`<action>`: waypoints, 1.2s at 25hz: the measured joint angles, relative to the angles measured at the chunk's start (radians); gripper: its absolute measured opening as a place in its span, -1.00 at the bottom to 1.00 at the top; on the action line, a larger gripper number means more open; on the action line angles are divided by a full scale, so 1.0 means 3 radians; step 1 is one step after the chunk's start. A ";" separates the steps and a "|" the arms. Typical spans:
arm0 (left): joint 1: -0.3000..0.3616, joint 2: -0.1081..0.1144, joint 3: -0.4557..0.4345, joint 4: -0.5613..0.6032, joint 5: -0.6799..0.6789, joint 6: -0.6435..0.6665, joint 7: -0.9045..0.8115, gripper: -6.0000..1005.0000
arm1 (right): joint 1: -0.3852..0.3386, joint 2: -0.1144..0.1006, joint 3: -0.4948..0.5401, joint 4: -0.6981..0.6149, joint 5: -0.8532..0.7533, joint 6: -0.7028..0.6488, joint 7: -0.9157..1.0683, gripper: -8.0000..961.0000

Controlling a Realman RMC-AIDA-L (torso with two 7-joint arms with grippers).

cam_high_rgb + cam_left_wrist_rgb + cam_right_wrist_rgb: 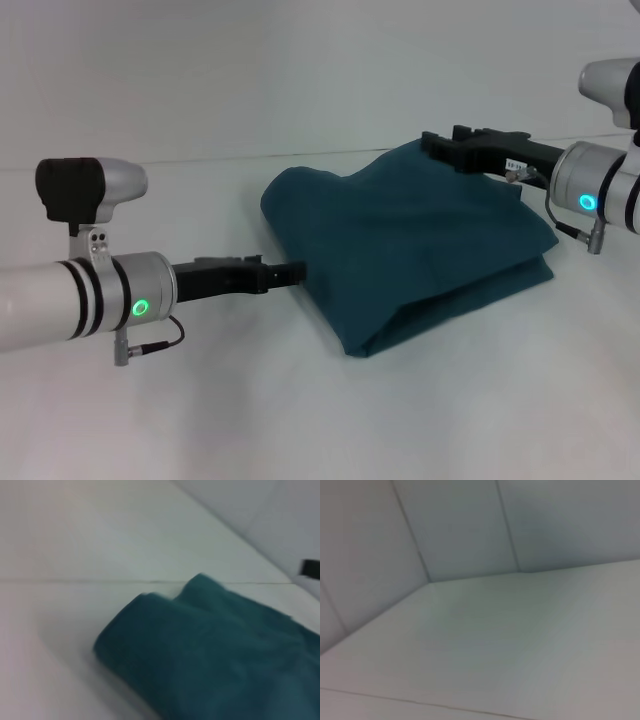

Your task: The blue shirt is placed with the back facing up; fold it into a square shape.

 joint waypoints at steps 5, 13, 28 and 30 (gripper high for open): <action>-0.0040 0.0000 0.0001 -0.0042 0.0069 -0.0022 -0.0385 0.58 | -0.0039 -0.0051 0.0002 -0.0070 -0.0001 -0.0311 0.0021 0.25; -0.0073 -0.0006 0.0043 -0.0047 0.0050 0.0233 -0.0647 0.58 | -0.0096 -0.0070 0.0021 -0.0216 -0.0001 -0.0361 -0.0006 0.45; -0.0336 -0.0038 0.0137 -0.0381 0.0042 0.0253 -0.0703 0.58 | -0.0067 -0.0082 0.0024 -0.0263 0.0003 -0.0383 -0.0018 0.45; -0.0342 -0.0038 0.0149 -0.0389 0.0042 0.0243 -0.0703 0.58 | -0.0067 -0.0082 0.0027 -0.0263 0.0003 -0.0384 -0.0018 0.45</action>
